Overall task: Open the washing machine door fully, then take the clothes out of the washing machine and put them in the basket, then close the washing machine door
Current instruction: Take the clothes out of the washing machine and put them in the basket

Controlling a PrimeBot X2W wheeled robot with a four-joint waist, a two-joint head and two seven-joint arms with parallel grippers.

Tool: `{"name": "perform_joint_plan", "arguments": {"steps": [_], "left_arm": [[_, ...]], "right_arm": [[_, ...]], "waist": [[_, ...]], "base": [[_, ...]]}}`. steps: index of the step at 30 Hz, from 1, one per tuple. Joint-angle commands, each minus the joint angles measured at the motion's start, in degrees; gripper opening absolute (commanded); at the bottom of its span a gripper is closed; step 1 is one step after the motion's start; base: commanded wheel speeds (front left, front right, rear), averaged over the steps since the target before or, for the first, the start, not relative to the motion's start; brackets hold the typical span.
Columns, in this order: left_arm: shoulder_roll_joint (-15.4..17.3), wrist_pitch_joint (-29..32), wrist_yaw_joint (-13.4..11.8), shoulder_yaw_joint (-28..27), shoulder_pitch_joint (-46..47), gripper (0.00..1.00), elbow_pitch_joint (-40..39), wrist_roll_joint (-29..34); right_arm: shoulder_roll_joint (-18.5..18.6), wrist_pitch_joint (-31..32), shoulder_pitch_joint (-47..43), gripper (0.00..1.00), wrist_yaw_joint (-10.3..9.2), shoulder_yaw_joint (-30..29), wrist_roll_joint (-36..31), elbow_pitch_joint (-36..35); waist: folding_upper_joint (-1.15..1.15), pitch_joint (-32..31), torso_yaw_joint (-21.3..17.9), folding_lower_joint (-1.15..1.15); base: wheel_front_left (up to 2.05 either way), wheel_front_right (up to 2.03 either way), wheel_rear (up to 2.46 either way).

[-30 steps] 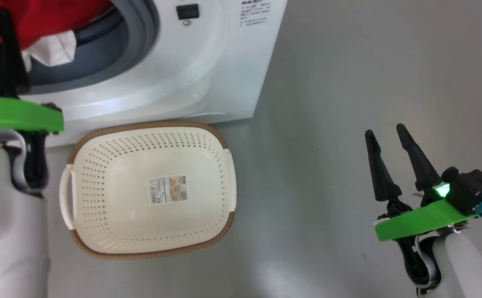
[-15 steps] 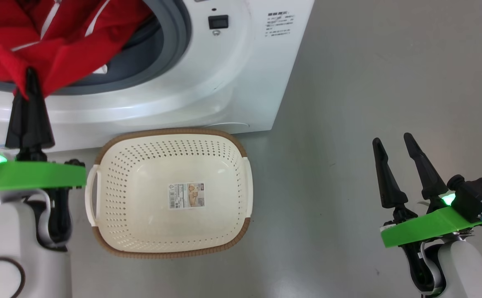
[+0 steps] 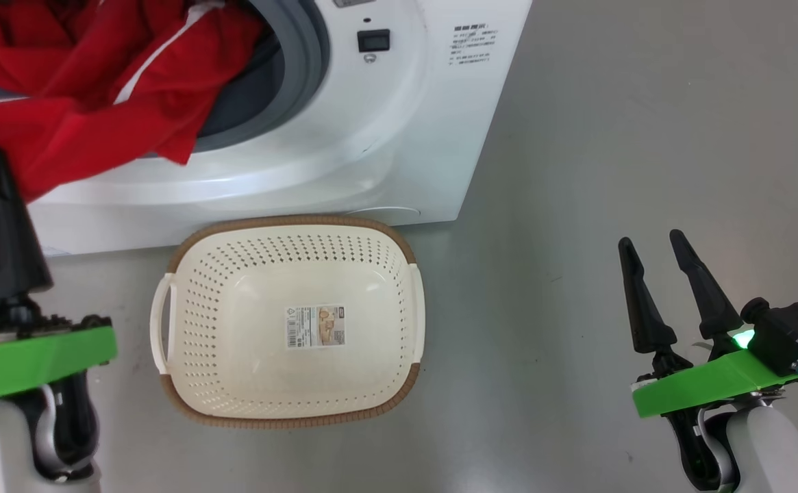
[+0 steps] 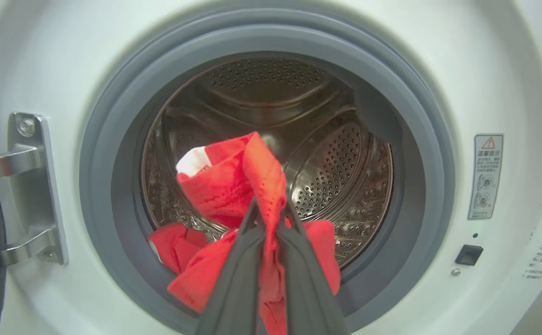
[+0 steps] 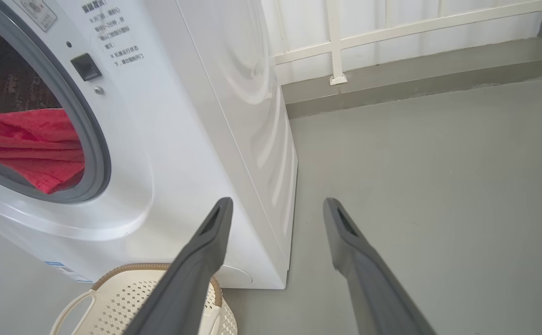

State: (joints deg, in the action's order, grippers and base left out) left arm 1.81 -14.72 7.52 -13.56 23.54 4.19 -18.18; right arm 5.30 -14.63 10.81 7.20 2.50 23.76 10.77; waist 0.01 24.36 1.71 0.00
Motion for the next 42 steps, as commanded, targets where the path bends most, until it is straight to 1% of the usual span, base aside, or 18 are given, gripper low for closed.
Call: {"name": "perform_joint_plan", "arguments": {"steps": [1,8,12,19,25,30,41,42], "left_arm": [[1.14,-0.28,-0.03,-2.31,-2.04,0.0,-4.2,-0.28],[1.09,-0.28,-0.03,-2.92,-4.43,0.0,-12.38,-3.76],[1.08,-0.28,-0.03,-0.77,-6.04,0.0,-12.1,-3.93],[1.08,-0.28,-0.03,2.68,-7.74,0.0,-3.83,-4.03],[1.08,-0.28,-0.03,5.92,-7.08,0.0,4.17,-4.57],[1.07,-0.28,-0.03,7.29,-4.31,0.0,11.36,-4.51],[1.07,-0.28,-0.03,10.89,3.44,0.0,25.5,-1.87],[1.07,-0.28,-0.03,11.52,4.79,0.0,27.66,-1.6]], "right_arm": [[0.51,-0.37,-0.98,1.0,0.29,0.99,0.56,-1.33],[0.53,-0.37,-0.84,1.0,0.29,0.97,0.62,-1.43],[0.53,-0.37,-0.76,1.0,0.29,1.13,0.57,-1.41],[0.41,-0.37,-0.35,1.0,0.29,1.8,0.62,-1.26],[0.22,-0.37,0.07,1.0,0.29,1.92,0.59,-1.45],[0.07,-0.37,0.85,1.0,0.29,1.75,0.42,-1.88],[-0.13,-0.37,2.66,1.0,0.29,1.36,-0.11,-2.59],[-0.09,-0.37,2.85,1.0,0.29,1.27,-0.21,-2.7]], "waist": [[-0.01,-0.13,0.01,0.0],[-0.01,0.23,0.06,0.0],[-0.01,0.45,0.15,0.0],[-0.01,1.1,-0.23,0.0],[-0.01,2.86,-0.56,0.0],[-0.01,5.17,-0.78,0.0],[-0.01,10.25,-0.9,0.0],[-0.01,10.88,-0.86,0.0]], "base": [[0.0,0.0,0.0],[0.0,0.0,0.0],[0.0,0.0,0.0],[0.0,0.0,0.0],[0.0,0.0,0.0],[0.0,0.0,0.0],[0.0,0.0,0.0],[0.0,0.0,0.0]]}}
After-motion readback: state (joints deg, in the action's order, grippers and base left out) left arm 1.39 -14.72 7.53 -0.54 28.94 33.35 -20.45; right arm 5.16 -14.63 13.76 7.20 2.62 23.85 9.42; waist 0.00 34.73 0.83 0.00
